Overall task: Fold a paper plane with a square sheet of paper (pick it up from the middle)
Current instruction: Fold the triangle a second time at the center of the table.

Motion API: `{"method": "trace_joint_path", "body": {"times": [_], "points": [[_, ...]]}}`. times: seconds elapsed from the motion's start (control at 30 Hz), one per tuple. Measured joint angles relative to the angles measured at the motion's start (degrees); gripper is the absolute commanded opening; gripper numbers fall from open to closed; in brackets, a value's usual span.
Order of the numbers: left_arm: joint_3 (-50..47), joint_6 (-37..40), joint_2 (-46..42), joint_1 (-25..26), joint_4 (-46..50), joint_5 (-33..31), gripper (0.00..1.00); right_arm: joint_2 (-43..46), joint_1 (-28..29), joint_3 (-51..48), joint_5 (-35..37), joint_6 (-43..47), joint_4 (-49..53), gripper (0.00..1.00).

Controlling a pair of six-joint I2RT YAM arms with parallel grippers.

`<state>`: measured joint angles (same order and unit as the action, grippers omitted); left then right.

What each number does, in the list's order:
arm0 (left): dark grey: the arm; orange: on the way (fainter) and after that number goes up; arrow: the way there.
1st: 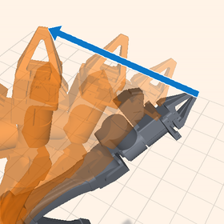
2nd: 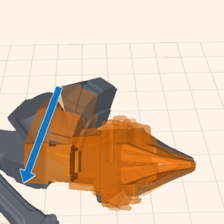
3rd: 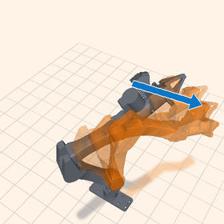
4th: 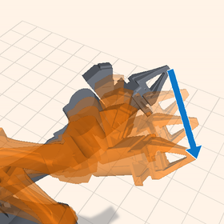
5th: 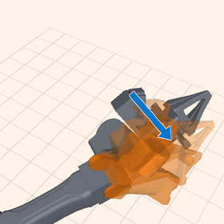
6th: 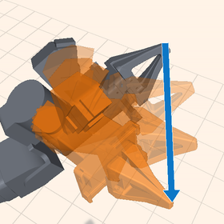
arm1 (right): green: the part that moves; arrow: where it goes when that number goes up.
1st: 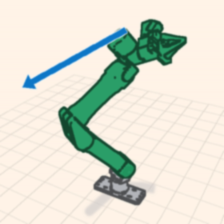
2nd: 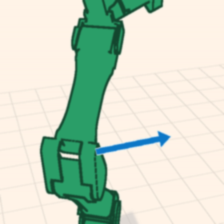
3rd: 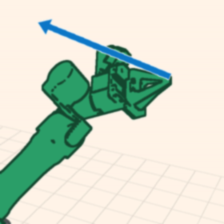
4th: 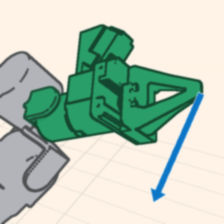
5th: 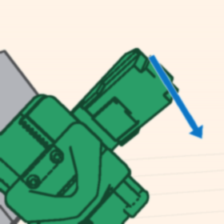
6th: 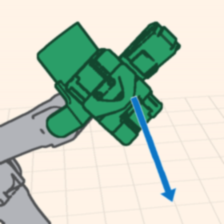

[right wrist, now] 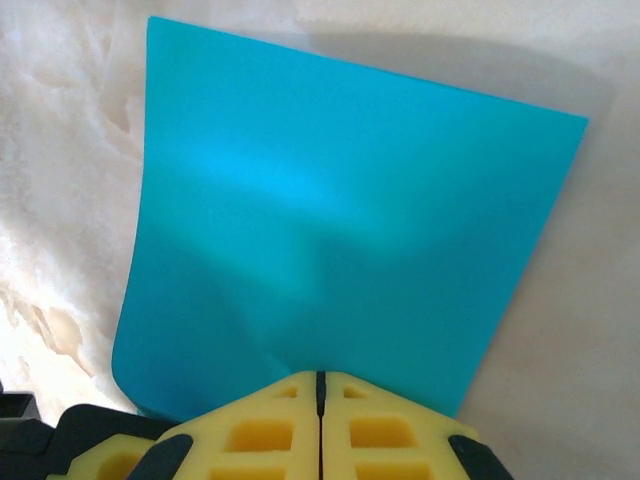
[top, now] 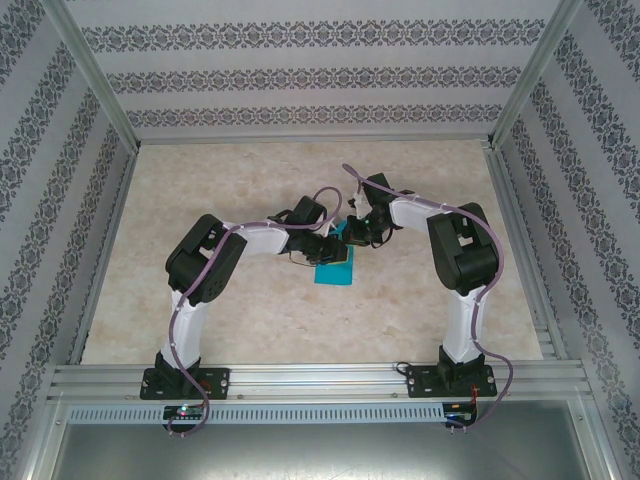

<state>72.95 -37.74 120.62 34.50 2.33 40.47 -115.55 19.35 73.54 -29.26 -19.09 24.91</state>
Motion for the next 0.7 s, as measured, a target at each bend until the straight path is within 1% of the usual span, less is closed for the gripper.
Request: {"method": "trace_joint_path", "body": {"times": [0.23,0.5,0.7], "points": [[-0.11,1.16,0.00,0.02,0.39,-0.63,0.13,4.85,-1.27,-2.21,-0.55,-0.04,0.44,0.06],[-0.11,1.55,0.00,0.04,0.44,-1.31,0.12,13.99,-1.57,-12.90,-4.70,-3.04,-2.01,0.01],[-0.11,1.57,0.00,0.04,0.44,-1.49,0.12,15.28,-1.09,-18.03,-6.43,-5.66,-4.42,0.00]]}}
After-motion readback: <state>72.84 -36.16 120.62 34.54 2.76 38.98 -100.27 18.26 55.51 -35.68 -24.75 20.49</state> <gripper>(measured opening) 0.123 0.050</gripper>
